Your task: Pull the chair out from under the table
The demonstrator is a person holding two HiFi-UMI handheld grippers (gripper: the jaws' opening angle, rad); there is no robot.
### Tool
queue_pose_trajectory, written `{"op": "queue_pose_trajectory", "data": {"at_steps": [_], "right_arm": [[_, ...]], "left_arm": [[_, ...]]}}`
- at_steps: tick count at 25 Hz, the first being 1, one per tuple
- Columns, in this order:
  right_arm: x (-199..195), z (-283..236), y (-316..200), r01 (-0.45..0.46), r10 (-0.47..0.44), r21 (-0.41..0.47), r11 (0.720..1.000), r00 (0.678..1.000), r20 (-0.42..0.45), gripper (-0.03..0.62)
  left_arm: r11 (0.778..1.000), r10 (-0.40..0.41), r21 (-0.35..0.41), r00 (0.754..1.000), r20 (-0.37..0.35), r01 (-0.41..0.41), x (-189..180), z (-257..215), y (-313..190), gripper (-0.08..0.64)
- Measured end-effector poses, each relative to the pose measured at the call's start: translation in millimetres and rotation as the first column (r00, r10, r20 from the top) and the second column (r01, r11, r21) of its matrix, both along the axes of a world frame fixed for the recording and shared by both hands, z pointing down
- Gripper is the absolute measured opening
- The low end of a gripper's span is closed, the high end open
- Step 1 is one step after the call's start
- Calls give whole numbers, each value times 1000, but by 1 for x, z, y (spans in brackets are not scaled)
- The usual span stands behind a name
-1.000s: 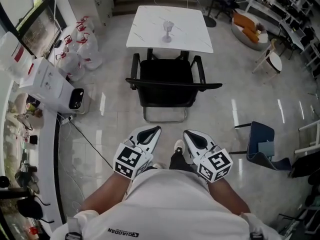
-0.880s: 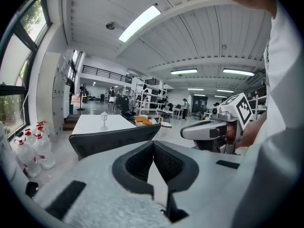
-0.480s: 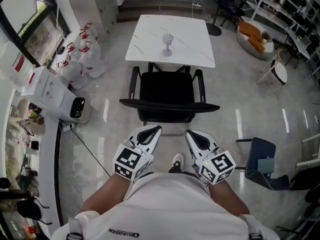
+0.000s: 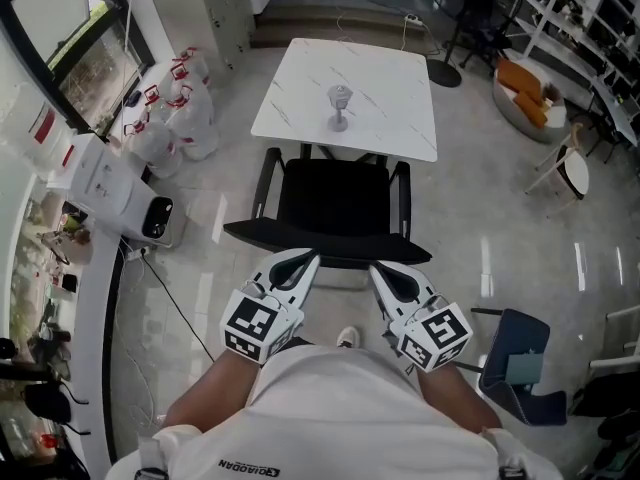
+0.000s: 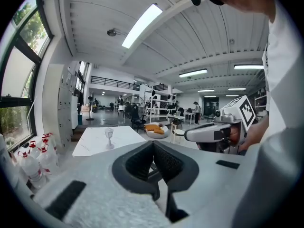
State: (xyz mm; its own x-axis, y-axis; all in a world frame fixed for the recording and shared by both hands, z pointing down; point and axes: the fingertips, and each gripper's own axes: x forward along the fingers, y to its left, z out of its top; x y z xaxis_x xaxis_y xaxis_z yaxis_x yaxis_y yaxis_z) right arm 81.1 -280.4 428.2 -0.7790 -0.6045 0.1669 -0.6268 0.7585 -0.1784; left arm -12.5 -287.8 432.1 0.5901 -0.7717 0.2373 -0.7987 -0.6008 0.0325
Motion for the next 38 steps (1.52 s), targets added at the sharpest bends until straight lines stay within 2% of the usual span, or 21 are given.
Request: {"op": "queue_pose_trajectory", "data": {"at_steps": [6, 11, 17, 23, 30, 38], "right_arm": [[5, 1, -30, 23, -23, 2, 1000, 1000, 8, 6], [-3, -1, -49, -1, 1, 8, 1000, 1000, -4, 6], [-22, -8, -68, -67, 67, -1, 998, 998, -3, 6], [-38, -9, -74, -118, 118, 6, 993, 993, -6, 6], [-41, -6, -76, -149, 149, 11, 989, 988, -40, 6], [-43, -9, -76, -156, 157, 19, 988, 987, -40, 6]], "left_arm": [[999, -47, -3, 999, 7, 47, -1, 5, -26, 9], [1000, -10, -7, 1000, 14, 10, -9, 4, -46, 9], [996, 90, -8, 995, 31, -90, -20, -3, -70, 9], [990, 143, -17, 989, 31, -142, -35, 1, -75, 9], [989, 147, -12, 989, 24, -146, -46, 1, -77, 9], [992, 125, 1, 992, 30, -125, -54, 0, -80, 9]]}}
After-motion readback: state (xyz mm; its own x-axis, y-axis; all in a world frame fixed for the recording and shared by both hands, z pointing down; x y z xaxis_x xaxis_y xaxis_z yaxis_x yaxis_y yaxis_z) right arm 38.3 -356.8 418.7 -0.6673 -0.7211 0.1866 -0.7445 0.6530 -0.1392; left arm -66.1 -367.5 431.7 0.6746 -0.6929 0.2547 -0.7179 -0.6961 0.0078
